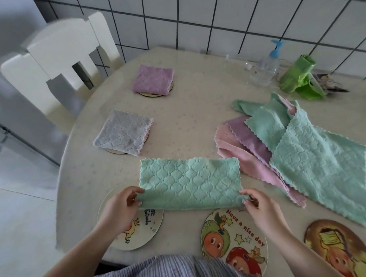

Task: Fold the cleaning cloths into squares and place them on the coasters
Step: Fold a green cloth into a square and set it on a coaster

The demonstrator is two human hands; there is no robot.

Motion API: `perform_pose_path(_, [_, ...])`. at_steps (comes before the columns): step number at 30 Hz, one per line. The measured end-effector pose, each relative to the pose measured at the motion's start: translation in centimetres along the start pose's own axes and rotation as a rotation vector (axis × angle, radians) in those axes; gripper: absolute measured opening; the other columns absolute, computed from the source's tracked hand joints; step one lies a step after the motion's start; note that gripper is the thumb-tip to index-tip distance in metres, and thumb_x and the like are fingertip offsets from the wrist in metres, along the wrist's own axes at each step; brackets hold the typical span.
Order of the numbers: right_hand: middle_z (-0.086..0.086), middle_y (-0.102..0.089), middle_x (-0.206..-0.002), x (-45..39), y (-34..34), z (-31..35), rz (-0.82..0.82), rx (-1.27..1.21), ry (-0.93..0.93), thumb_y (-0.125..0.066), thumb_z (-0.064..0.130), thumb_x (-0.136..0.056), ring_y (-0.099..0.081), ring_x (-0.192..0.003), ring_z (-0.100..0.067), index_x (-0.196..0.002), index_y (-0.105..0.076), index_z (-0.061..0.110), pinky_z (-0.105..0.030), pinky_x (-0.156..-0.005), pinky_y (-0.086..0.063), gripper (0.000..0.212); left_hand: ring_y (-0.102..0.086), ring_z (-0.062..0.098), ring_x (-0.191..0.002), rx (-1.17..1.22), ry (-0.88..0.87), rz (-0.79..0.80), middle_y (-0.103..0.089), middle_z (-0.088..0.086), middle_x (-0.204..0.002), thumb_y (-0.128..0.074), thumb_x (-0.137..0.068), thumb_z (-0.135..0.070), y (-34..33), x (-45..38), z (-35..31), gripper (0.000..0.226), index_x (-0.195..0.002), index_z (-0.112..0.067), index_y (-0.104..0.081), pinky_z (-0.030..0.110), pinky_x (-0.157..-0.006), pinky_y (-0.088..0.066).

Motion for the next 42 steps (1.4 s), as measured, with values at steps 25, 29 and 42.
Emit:
perform_pose_path(25, [0.0, 0.03, -0.15, -0.8, -7.9, 5.3, 0.219, 0.642, 0.356, 0.004, 0.064, -0.077, 0.032, -0.135, -0.013, -0.143, 0.014, 0.034, -0.042, -0.111, 0.019, 0.074, -0.019, 0.022, -0.14, -0.854, -0.502, 0.033, -0.028, 0.004, -0.151, -0.023, -0.089, -0.064, -7.5, -1.2, -4.8, 0.075, -0.143, -0.013, -0.029, 0.044, -0.109, -0.012])
perform_pose_path(29, [0.004, 0.034, -0.148, -0.7, -6.2, 3.3, 0.19, 0.622, 0.296, 0.006, 0.062, -0.078, 0.035, -0.133, -0.009, -0.139, 0.02, 0.039, -0.047, -0.11, 0.016, 0.067, -0.012, 0.021, -0.143, -0.855, -0.447, -0.001, -0.02, 0.003, -0.153, -0.018, -0.088, -0.069, -5.4, -1.0, -2.8, 0.079, -0.146, -0.014, -0.021, 0.046, -0.111, -0.007])
perform_pose_path(42, [0.007, -0.028, -0.15, -4.4, -4.4, 9.2, 0.075, 0.455, 0.397, -0.049, 0.034, -0.09, -0.017, -0.14, -0.013, -0.129, -0.05, 0.029, -0.048, -0.116, -0.003, 0.039, -0.052, 0.006, -0.111, -0.551, -0.816, 0.069, -0.058, -0.014, -0.115, -0.061, -0.081, -0.03, -6.9, 2.3, -7.7, 0.03, -0.11, -0.035, -0.057, 0.032, -0.1, -0.043])
Point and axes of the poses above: each hand's wrist, its own x-axis away from the middle knuckle, its own y-axis out of the back of the hand, z = x × y, the point moved 8 cm from there along -x, towards the middle knuckle
